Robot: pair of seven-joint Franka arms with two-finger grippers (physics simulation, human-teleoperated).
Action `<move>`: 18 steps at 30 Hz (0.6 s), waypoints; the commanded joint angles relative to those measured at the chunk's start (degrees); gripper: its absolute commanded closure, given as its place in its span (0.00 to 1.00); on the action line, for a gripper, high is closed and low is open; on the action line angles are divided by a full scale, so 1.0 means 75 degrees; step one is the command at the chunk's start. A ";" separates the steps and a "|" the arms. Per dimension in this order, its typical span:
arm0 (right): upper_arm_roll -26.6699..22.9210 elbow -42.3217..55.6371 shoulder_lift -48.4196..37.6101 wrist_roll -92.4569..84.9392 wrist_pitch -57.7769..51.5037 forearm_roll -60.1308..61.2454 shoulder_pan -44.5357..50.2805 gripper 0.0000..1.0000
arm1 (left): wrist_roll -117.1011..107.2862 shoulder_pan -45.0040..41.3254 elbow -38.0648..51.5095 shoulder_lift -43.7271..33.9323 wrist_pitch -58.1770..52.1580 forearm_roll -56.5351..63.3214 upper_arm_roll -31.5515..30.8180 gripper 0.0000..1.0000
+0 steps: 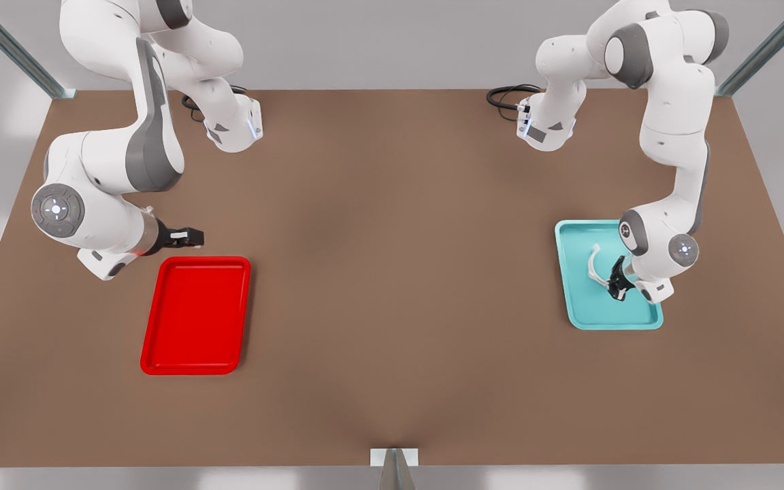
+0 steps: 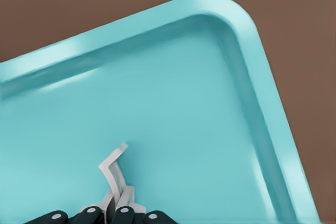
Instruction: Take the drainage pipe clamp from the left arm, pass it to the right arm, and place it in the plate on the right side
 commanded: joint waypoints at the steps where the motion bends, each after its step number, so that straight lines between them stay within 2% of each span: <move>1: -0.0002 0.0003 -0.0008 -0.0004 -0.0040 0.0004 0.0000 0.00 | -0.0026 0.0000 0.0004 -0.0201 -0.0245 -0.0010 -0.0001 0.79; 6: 0.0009 0.0003 0.0003 -0.0004 -0.0028 0.0004 0.0024 0.00 | -0.0050 -0.0374 0.0180 -0.0553 -0.0995 0.0142 -0.0001 0.79; 9: 0.0068 0.0202 0.0226 0.0218 0.0136 0.0004 0.0550 0.00 | -0.0353 -0.1253 0.0460 -0.0717 -0.1825 0.0107 -0.0012 0.79; 10: 0.0056 0.0226 0.0319 0.0405 0.0218 -0.0019 0.0819 0.00 | -0.0670 -0.1441 0.0951 -0.0752 -0.2527 0.0119 -0.0047 0.79; 12: 0.0056 0.0518 0.0647 0.1295 0.0323 -0.0054 0.1569 0.00 | -0.1572 -0.1664 0.2006 -0.0741 -0.4029 0.0060 -0.0714 0.79; 14: 0.0068 0.0706 0.0952 0.1566 0.0417 -0.0020 0.2074 0.00 | -0.2228 -0.1710 0.2499 -0.0473 -0.4101 0.0049 -0.1336 0.79; 15: 0.0068 0.0730 0.1046 0.1578 0.0592 -0.0008 0.2273 0.00 | -0.3327 -0.2342 0.3352 -0.0074 -0.4639 0.0107 -0.1360 0.79; 17: 0.0068 0.0707 0.1233 0.2219 0.1072 -0.0019 0.2753 0.00 | -0.5192 -0.2660 0.5520 0.1132 -0.5822 0.0084 -0.1676 0.79; 18: 0.0068 0.0672 0.1316 0.2562 0.1272 -0.0031 0.2941 0.00 | -0.5580 -0.2765 0.6166 0.1590 -0.6046 0.0072 -0.1805 0.79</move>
